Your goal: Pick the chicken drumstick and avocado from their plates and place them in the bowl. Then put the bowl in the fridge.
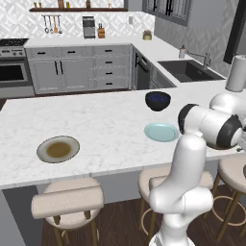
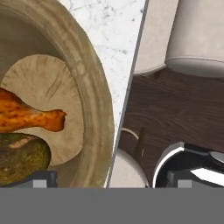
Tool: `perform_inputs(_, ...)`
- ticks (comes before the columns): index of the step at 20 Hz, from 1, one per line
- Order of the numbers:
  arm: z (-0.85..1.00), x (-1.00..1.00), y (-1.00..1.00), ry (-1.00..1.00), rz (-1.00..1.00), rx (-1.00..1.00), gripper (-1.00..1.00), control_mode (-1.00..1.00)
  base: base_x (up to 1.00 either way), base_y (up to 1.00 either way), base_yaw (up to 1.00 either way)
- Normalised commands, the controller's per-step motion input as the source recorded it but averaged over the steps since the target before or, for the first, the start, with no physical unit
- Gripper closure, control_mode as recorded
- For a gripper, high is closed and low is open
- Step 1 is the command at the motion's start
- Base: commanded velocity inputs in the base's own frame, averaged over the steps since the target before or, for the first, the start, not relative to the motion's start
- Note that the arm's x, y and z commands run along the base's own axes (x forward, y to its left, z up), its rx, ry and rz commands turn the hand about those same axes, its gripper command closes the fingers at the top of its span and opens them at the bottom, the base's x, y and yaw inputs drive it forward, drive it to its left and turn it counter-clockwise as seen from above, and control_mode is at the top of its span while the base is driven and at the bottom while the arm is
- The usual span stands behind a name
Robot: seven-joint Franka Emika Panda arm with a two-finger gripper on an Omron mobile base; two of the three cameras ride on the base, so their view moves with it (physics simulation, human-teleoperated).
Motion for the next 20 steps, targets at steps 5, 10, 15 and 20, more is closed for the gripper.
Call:
perform_inputs(5,-0.10,0.27,-0.32,-0.08,0.00,0.12,-1.00,-1.00,0.00,0.00,0.00)
perform_inputs(10,-0.17,0.18,-0.15,-0.06,0.00,0.07,-1.00,-1.00,0.00,0.00,0.00)
perform_inputs(15,-0.34,0.01,0.25,-0.07,0.00,0.00,1.00,-1.00,0.00,0.00,0.00)
perform_inputs(20,-0.23,0.08,0.55,-0.06,-0.03,-0.04,1.00,-1.00,0.00,0.00,0.00)
